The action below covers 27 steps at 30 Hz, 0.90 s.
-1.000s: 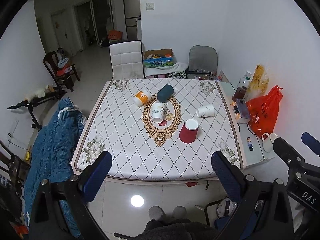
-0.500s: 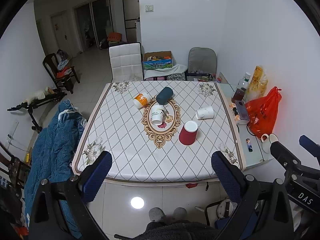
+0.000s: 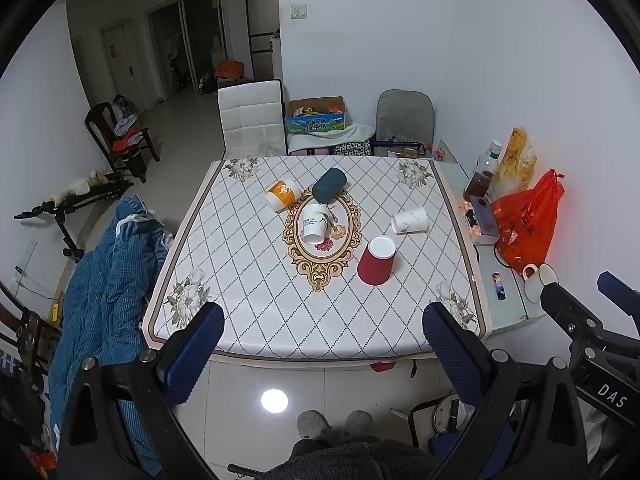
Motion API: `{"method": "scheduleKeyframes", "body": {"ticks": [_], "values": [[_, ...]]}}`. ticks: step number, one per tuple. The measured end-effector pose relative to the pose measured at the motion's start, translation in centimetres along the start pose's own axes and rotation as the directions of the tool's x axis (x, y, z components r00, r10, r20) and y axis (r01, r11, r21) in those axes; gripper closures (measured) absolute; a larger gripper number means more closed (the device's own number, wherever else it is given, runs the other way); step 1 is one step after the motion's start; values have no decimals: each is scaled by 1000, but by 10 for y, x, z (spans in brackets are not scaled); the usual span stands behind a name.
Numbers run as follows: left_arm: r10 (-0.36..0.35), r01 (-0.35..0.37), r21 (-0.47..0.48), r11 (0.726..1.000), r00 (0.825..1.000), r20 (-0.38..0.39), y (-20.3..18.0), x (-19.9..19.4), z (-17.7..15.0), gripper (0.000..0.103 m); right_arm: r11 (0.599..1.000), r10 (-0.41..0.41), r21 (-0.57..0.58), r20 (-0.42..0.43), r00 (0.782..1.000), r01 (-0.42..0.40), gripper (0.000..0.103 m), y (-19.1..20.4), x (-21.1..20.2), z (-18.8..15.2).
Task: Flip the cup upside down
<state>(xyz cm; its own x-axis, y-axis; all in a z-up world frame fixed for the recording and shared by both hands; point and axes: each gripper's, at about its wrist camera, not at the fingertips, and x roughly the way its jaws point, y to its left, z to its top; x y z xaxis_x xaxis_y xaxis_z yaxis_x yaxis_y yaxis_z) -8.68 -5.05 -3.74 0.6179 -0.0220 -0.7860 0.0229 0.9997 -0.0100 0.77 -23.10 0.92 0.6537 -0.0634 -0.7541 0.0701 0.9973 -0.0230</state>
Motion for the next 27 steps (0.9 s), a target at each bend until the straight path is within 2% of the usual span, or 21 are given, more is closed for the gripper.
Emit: {"method": "scheduleKeyframes", "body": {"ticks": [27], "values": [[0,0,7,1000,1000,2,-5,0,-1,1,1000,-8,23,-10,1000,8,2,-10,7,-9]]}}
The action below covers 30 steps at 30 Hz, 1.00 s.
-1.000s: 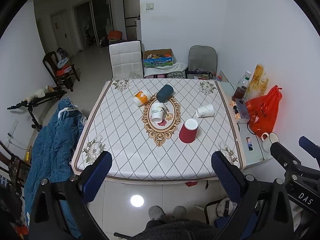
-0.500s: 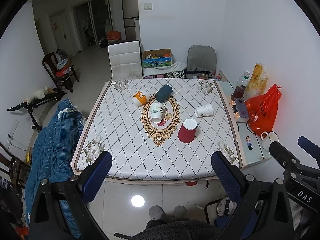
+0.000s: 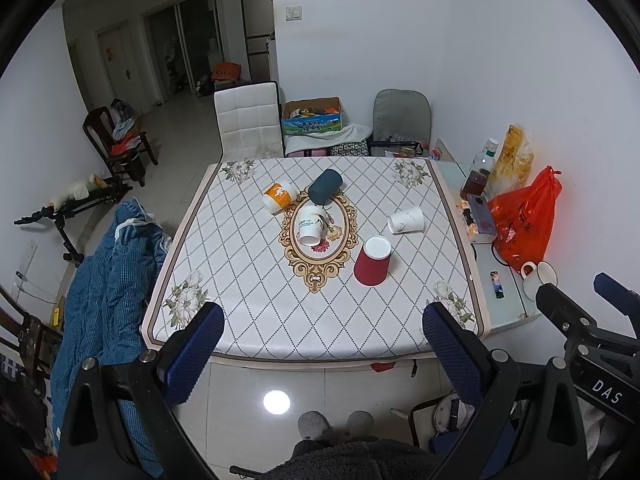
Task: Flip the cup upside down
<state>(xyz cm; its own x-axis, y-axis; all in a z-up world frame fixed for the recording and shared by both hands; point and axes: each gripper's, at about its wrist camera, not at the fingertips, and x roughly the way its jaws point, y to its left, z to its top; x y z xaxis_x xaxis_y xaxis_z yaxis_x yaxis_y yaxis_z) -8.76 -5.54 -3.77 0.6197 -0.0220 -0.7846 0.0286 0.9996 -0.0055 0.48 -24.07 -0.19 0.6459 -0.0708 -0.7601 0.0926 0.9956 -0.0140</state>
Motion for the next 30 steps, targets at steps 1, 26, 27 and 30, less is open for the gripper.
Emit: {"method": "scheduleKeyframes", "body": {"ticks": [1,26,27,30], "values": [[0,0,0,1000,1000,0,0,0,0,1,1000,0,0,0,1000,0,2,0,0,0],[18,-18,30,999,1000,-6,-1,4,4,1,1000,11,19,-14,1000,-11,2,-4,6,3],[18,-18,31,999,1000,-8,0,4,4,1,1000,11,19,-14,1000,-10,2,-5,7,4],[20,-19,30,999,1000,-5,-1,4,4,1,1000,10,20,-15,1000,-10,2,-6,7,5]]}}
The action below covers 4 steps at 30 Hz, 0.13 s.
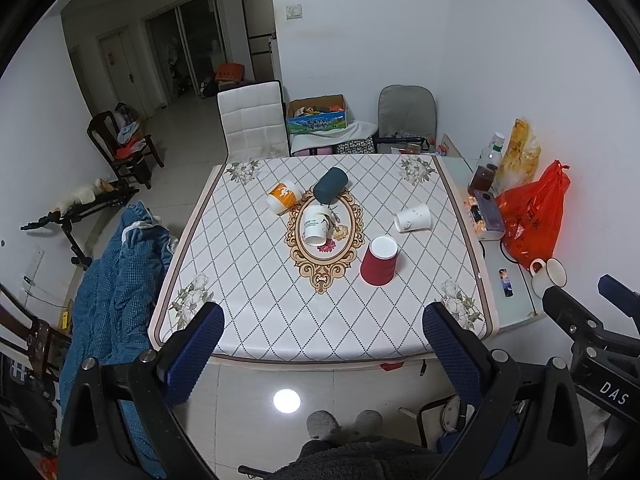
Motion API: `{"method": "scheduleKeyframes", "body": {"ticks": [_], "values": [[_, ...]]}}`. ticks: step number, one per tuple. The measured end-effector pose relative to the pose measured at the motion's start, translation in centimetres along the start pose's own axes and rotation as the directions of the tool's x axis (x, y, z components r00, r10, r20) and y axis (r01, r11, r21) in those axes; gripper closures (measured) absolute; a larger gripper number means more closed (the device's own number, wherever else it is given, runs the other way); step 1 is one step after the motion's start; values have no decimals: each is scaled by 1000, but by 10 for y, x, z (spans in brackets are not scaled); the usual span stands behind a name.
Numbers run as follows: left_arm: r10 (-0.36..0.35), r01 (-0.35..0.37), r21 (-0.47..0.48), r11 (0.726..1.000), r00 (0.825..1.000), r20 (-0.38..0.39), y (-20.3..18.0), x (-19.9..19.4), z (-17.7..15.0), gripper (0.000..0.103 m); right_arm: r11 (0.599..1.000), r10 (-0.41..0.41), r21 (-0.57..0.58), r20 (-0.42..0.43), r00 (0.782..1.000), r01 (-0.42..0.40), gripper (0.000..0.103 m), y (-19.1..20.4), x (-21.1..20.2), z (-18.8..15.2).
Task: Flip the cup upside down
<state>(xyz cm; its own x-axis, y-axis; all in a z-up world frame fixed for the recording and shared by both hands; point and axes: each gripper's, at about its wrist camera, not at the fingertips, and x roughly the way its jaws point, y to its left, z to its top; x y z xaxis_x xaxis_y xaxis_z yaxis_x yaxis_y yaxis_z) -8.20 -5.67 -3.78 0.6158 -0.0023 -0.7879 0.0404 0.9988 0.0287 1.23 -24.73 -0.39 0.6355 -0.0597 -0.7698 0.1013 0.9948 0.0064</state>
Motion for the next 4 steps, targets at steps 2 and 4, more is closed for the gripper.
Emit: {"method": "scheduleKeyframes", "body": {"ticks": [2,4], "values": [[0,0,2,1000,1000,2,0,0,0,1,1000,2,2,-1,1000,-2,2,0,0,0],[0,0,2,1000,1000,4,1,0,0,1,1000,0,2,-1,1000,0,2,1,0,-1]]}}
